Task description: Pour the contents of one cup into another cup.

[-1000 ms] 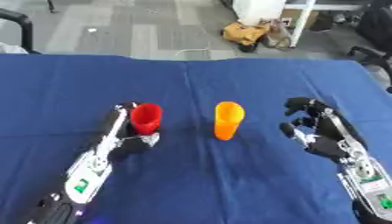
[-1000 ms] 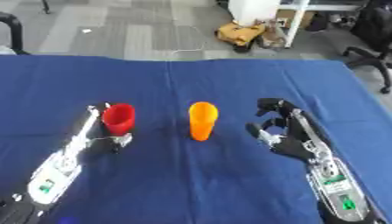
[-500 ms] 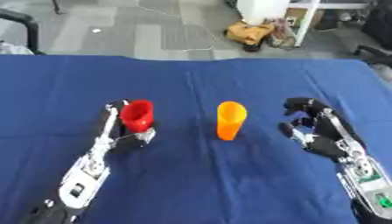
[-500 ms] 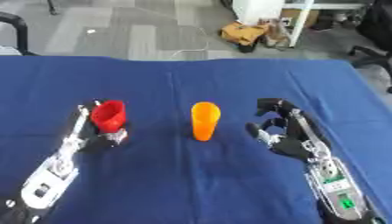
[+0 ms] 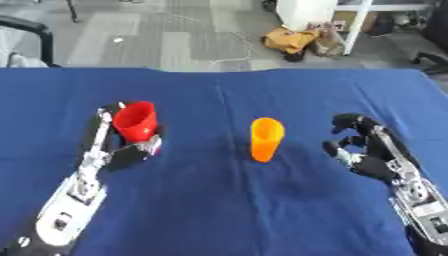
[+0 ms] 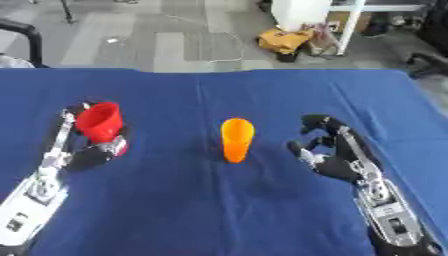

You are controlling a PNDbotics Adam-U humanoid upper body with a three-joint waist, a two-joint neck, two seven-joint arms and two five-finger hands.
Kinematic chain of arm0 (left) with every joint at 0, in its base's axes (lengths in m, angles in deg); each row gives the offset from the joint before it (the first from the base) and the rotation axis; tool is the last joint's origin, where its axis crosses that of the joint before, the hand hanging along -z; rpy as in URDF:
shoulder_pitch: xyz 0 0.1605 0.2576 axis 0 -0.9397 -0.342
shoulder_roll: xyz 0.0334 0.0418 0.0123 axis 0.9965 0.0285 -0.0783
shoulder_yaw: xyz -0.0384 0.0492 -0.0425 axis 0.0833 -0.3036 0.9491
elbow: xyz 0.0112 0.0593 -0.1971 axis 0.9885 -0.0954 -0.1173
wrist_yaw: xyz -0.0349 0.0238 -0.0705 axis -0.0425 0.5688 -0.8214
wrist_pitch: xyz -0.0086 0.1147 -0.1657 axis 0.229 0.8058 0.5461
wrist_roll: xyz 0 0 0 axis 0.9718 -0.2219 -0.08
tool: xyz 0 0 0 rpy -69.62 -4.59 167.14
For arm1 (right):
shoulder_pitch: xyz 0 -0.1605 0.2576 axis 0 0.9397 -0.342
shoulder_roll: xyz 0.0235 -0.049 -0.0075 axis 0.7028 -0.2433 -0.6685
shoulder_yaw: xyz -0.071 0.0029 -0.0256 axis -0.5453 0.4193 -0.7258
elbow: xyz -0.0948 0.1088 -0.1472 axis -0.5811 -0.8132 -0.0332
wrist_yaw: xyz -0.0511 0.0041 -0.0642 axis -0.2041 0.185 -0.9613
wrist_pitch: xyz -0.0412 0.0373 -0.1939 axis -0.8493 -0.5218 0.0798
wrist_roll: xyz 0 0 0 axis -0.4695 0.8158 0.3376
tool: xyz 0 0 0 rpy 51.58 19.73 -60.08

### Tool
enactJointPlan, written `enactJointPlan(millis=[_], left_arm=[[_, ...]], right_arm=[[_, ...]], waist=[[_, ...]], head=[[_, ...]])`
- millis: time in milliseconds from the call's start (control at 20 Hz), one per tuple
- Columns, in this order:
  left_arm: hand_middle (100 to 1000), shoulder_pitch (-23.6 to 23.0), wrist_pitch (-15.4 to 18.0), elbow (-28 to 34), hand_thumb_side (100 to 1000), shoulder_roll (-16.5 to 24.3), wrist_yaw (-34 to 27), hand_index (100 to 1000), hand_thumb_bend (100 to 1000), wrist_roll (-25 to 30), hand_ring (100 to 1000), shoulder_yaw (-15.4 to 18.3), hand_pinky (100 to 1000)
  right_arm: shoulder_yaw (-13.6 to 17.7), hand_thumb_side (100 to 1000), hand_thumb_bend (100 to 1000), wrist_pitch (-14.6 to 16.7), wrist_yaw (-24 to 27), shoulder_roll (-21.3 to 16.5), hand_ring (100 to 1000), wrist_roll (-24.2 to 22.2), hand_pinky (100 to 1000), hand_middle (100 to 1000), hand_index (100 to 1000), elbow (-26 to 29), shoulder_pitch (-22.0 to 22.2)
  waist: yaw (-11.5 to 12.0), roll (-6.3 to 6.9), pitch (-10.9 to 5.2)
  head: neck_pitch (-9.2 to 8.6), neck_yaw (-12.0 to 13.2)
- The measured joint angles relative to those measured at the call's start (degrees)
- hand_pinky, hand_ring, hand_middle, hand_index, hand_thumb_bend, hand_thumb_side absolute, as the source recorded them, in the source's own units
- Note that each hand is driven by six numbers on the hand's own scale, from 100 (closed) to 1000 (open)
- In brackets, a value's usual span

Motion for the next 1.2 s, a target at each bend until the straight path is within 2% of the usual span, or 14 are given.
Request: enactJointPlan(millis=[500, 1200], left_arm=[[374, -1.51, -4.62, 10.37, 156, -0.02, -2.37, 699, 100, 3.11, 360, -1.18, 184], [374, -1.8, -6.6, 14.63, 165, -0.42, -3.37, 702, 100, 5.61, 361, -2.11, 188]], right_arm=[[-2.37, 382, 559, 5.94, -8.22, -1.16, 869, 0.74, 542, 597, 797, -8.13, -5.65], [-4.91, 406, 573, 11.02, -17.39, -0.76, 866, 0.56, 564, 600, 804, -16.34, -11.73]], waist=[[1.61, 0.94, -0.72], [4.16, 1.62, -0.81]], head=[[0.46, -0.93], [0.76, -2.44]])
